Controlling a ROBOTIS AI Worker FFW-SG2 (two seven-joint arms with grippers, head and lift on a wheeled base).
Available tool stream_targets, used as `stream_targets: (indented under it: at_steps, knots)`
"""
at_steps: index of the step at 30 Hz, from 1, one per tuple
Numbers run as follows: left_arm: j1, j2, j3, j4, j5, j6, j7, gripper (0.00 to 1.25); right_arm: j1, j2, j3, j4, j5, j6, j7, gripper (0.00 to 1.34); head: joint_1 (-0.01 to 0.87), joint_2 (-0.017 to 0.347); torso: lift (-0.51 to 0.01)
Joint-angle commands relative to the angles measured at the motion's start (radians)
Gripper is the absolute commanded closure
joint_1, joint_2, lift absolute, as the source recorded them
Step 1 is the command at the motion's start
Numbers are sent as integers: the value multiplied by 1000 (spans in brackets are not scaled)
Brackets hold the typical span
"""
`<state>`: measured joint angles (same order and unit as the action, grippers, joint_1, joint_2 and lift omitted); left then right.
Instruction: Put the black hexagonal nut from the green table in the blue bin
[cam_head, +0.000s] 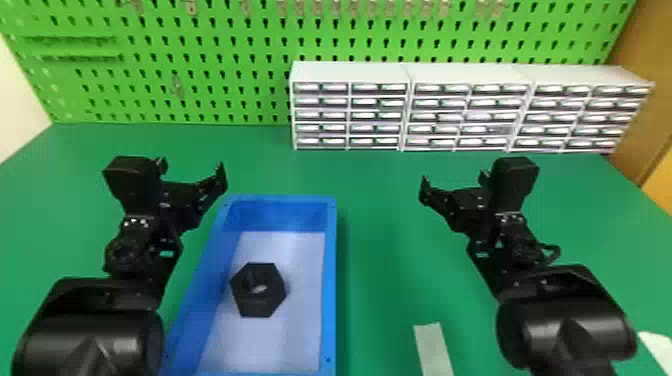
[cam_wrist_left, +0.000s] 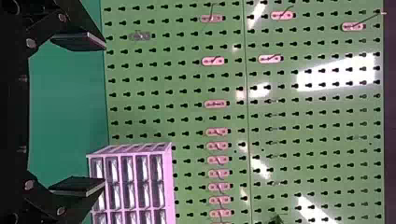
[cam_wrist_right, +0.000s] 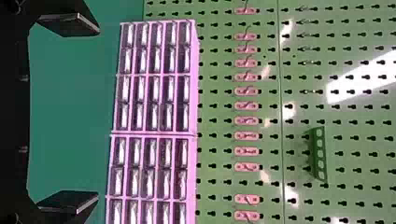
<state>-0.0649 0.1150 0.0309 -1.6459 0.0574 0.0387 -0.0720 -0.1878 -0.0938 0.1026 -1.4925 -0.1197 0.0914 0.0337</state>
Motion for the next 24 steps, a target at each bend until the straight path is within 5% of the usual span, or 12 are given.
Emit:
stream_targets:
  at_steps: [1, 24]
  knots:
    - [0, 0, 0, 0, 1, 0, 0, 242, 1, 2, -1, 0, 0, -4, 0, 68, 686, 52, -97]
    - [-3, 0, -5, 0, -2, 0, 0, 242, -7, 2, 6, 3, 0, -4, 0, 68, 686, 52, -97]
